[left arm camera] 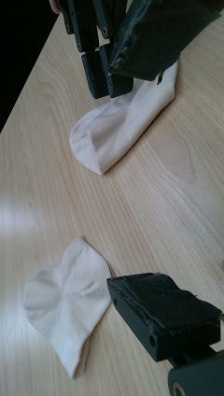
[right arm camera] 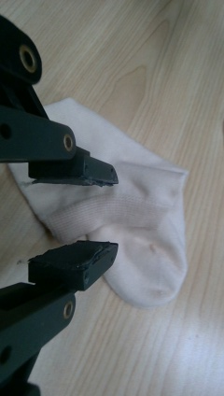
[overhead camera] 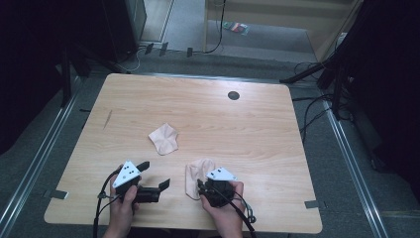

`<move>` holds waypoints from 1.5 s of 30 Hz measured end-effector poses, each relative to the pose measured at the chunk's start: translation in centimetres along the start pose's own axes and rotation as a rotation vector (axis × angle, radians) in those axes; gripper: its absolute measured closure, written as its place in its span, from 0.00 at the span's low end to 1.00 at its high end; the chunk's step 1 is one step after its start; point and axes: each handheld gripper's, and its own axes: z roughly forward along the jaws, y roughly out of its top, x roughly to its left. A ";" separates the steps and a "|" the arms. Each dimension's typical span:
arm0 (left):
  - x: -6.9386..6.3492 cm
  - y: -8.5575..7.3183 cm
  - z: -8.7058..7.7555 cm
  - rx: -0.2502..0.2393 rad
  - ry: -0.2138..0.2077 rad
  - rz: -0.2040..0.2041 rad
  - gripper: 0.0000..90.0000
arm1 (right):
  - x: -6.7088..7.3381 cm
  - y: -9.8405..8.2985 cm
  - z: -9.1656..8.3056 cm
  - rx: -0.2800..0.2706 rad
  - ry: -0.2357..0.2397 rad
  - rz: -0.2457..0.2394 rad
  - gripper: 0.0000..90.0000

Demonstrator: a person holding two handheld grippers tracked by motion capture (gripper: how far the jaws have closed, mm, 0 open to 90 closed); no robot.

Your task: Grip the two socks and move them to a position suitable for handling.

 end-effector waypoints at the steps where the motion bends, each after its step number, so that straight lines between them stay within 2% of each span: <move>1: 0.0 0.0 0.0 0.001 0.001 -0.002 0.01 | 0.0 -0.1 0.0 0.007 -0.001 0.002 0.68; 2: 0.0 0.0 0.1 0.001 0.003 -0.003 0.01 | 0.1 -0.2 0.1 0.015 -0.005 -0.006 0.69; 4: 0.0 0.0 0.1 0.004 0.001 -0.002 0.01 | 0.3 -0.3 0.0 0.015 -0.021 -0.021 0.78; 8: -0.1 -0.1 0.2 0.005 0.000 0.000 0.01 | 0.4 -0.2 -0.3 -0.001 -0.012 -0.035 0.95; 10: -0.2 -0.1 0.3 0.010 0.001 0.001 0.01 | 0.4 -0.1 -0.4 -0.009 -0.003 -0.047 1.00; 15: -0.2 -0.1 0.4 0.015 -0.003 0.001 0.01 | 0.7 0.2 -0.9 -0.028 0.011 -0.053 1.00; 18: -0.2 -0.1 0.4 0.013 -0.003 -0.001 0.01 | 0.5 0.2 -0.7 -0.046 0.037 -0.021 0.80; 21: -0.1 -0.1 0.3 0.012 0.000 -0.003 0.01 | 0.6 0.0 -0.2 -0.042 0.025 -0.014 0.68; 22: -0.1 -0.1 0.3 0.011 0.002 -0.004 0.01 | 0.6 -0.1 0.1 -0.029 0.021 -0.013 0.68; 24: -0.1 -0.1 0.3 0.011 0.002 -0.004 0.01 | 0.7 -0.4 0.5 -0.018 0.033 -0.005 0.68; 27: 0.0 -0.1 0.3 0.012 0.003 -0.004 0.01 | 0.9 -0.4 0.6 -0.018 0.010 -0.033 0.72; 28: 0.0 -0.1 0.4 0.014 0.000 -0.004 0.01 | 1.2 -0.5 0.6 -0.022 -0.022 -0.071 0.81; 31: -0.1 -0.1 0.4 0.019 -0.004 -0.001 0.01 | 1.3 -0.5 0.5 -0.023 -0.009 -0.066 0.90; 35: -0.2 -0.2 0.5 0.019 -0.009 0.000 0.01 | 1.4 -0.3 0.2 -0.037 0.005 -0.071 0.95; 37: -0.3 -0.2 0.6 0.025 -0.025 -0.004 0.01 | 1.4 0.2 -0.2 -0.055 0.018 -0.074 0.96; 38: -0.3 -0.1 0.7 0.024 -0.048 -0.015 0.01 | 1.5 0.5 -0.4 -0.060 0.028 -0.068 0.96; 39: -0.3 -0.1 0.7 0.024 -0.048 -0.015 0.01 | 1.5 0.5 -0.4 -0.060 0.028 -0.068 0.96; 40: -0.6 -0.1 1.0 0.037 -0.085 -0.001 0.01 | 1.6 1.5 -1.0 -0.078 0.053 -0.069 0.96; 43: -1.5 -0.1 1.5 0.071 -0.139 0.045 0.01 | 1.7 2.8 -1.9 -0.112 0.066 -0.076 0.96; 45: -1.8 -0.1 1.7 0.076 -0.146 0.052 0.01 | 1.7 3.2 -2.2 -0.123 0.071 -0.077 0.96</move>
